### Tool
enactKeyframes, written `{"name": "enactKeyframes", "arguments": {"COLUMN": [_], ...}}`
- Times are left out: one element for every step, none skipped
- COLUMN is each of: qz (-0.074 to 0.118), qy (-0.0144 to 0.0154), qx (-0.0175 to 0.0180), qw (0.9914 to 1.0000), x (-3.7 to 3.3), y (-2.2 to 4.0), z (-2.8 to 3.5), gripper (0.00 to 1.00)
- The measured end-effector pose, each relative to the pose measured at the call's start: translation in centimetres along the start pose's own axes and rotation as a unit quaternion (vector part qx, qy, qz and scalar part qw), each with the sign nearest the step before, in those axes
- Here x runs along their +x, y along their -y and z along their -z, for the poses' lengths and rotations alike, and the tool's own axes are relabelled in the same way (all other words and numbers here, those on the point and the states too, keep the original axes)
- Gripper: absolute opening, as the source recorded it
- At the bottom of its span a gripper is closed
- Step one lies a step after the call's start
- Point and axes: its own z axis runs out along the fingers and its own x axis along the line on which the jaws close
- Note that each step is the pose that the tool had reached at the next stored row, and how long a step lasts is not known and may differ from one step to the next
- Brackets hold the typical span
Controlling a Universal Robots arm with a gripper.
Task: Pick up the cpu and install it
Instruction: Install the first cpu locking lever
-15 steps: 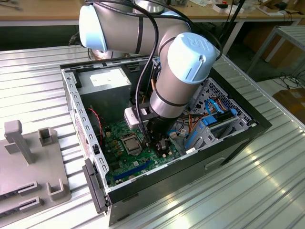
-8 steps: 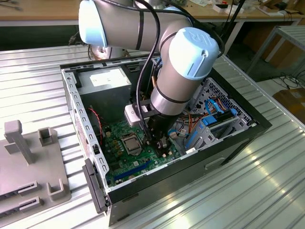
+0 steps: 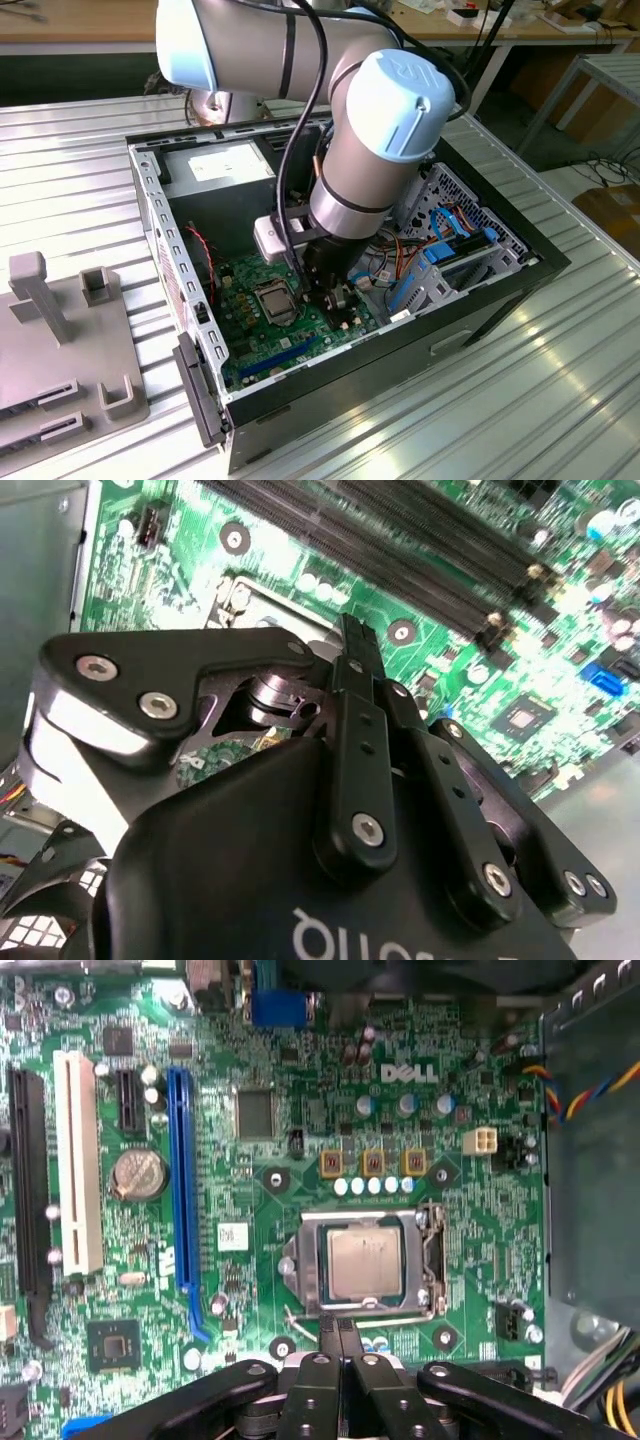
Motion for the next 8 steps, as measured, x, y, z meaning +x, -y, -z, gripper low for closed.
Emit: {"name": "enactKeyframes", "arguments": {"qz": [0.000,0.000,0.000,0.000,0.000,0.000,0.000,0.000], "qy": [-0.0002,-0.0001,-0.0001,0.0000,0.0001,0.0001,0.0001,0.0000], "qx": [0.0005,0.0010,0.0010,0.0010,0.0011,0.0012,0.0012,0.0012], "qw": [1.00000,1.00000,1.00000,1.00000,1.00000,1.00000,1.00000,1.00000], "x": [0.01,0.00,0.00,0.00,0.00,0.00,0.00,0.00], "y": [-0.20,-0.26,-0.25,-0.26,-0.26,-0.26,-0.26,-0.26], "z": [0.01,0.00,0.00,0.00,-0.01,-0.01,-0.01,-0.01], "gripper": [0.11,0.11,0.11,0.11,0.11,0.11,0.11,0.11]}}
